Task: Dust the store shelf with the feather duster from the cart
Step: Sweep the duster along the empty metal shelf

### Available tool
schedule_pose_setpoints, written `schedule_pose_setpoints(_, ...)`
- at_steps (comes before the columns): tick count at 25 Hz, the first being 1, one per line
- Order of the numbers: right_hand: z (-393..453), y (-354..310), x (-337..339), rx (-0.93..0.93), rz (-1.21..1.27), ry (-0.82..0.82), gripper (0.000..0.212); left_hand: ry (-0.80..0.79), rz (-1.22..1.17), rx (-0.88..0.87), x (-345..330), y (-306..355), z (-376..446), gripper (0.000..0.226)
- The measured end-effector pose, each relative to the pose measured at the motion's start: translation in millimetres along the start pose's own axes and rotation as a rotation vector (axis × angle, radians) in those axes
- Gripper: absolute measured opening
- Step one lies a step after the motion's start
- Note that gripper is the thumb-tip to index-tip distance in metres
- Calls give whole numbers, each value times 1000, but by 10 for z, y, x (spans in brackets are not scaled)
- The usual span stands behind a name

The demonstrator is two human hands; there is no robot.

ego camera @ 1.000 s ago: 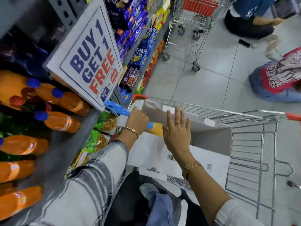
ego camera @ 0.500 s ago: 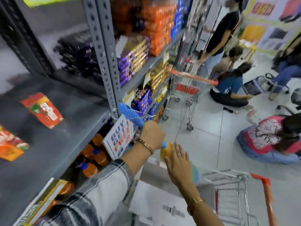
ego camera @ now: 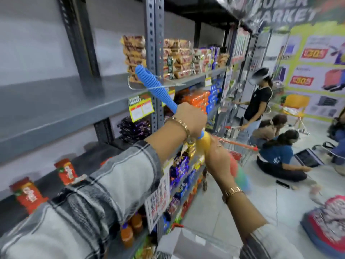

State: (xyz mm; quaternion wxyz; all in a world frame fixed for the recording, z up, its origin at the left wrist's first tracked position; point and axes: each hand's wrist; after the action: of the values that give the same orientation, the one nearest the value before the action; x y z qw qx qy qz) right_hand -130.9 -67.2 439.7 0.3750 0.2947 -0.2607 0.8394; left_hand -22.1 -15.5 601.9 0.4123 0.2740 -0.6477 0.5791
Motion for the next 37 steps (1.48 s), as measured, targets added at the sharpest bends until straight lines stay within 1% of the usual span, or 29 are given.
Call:
schedule_pose_setpoints(2,293,-168,218,52,48,101,35,29,17,67,312,-244,-193,38)
schedule_pose_setpoints(3,432,-261,304,91,43,148,37,52,2,111,426,-362,-310,39)
schedule_pose_setpoints(5,696,-534,447,176,57,245,45,118,-20,195,591,-637,-613,32)
schedule_pose_setpoints(7,941,-923,533,281,115,298,46,179,20,250,664,-919,-984,23)
schedule_pose_setpoints(10,1133,-1583,549,446,203,347,47,222,105,377,661,-1425,-1591,37)
schedule_pose_setpoints(12,1149,-2030,516,528,282,401,47,221,98,466,649,-1776,-2037,39)
schedule_pose_setpoints(14,1090,-2484,504,575,347,473,46,183,62,534,629,-2102,-2532,38)
schedule_pose_setpoints(16,980,-2925,508,584,438,538,42,149,-49,621,547,-2381,-2999,34)
schedule_pose_setpoints(17,910,-3130,517,583,518,551,38,125,-146,675,470,-2495,-3206,31)
schedule_pose_setpoints(19,746,-3520,559,616,709,524,31,45,-387,770,238,-2657,-3577,25)
schedule_pose_setpoints(21,580,-3871,609,676,847,438,33,-10,-580,861,-85,-2763,-3853,21)
schedule_pose_setpoints(22,511,-4023,636,695,898,369,35,-23,-647,915,-251,-2782,-3963,21)
schedule_pose_setpoints(24,405,-4240,671,715,952,168,41,-50,-743,1004,-538,-2756,-4067,28)
schedule_pose_setpoints(26,330,-4352,644,751,942,-49,44,-65,-741,1091,-743,-2754,-4005,35)
schedule_pose_setpoints(27,302,-4380,613,771,926,-133,45,-45,-663,1160,-816,-2764,-3927,38)
schedule_pose_setpoints(28,278,-4389,582,785,895,-177,45,-11,-555,1233,-849,-2763,-3848,41)
schedule_pose_setpoints(30,264,-4386,522,803,824,-176,44,91,-393,1328,-830,-2760,-3724,43)
schedule_pose_setpoints(31,268,-4389,514,795,812,-165,44,134,-402,1321,-818,-2779,-3707,42)
schedule_pose_setpoints(32,273,-4399,512,777,810,-156,45,160,-479,1273,-824,-2814,-3738,39)
schedule_pose_setpoints(33,270,-4408,503,765,806,-139,46,158,-611,1201,-845,-2833,-3809,36)
schedule_pose_setpoints(34,267,-4414,491,761,796,-113,46,119,-757,1130,-861,-2823,-3889,34)
schedule_pose_setpoints(35,265,-4417,479,761,786,-83,45,46,-852,1087,-879,-2783,-3955,35)
schedule_pose_setpoints(36,269,-4420,472,762,777,-56,44,-16,-859,1088,-898,-2759,-3982,37)
schedule_pose_setpoints(37,270,-4419,464,765,765,-39,45,-29,-797,1129,-901,-2763,-3964,37)
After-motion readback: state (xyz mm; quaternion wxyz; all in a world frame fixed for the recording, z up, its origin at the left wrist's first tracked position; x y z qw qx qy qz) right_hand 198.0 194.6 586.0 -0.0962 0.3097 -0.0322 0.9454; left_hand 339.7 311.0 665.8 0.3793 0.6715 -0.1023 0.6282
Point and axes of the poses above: each hand's wrist, its own z-axis towards the middle knuckle, its own x-axis out of the back of the hand, y = z × x, and after that the axes turned 10 degrees about -y, right-handed
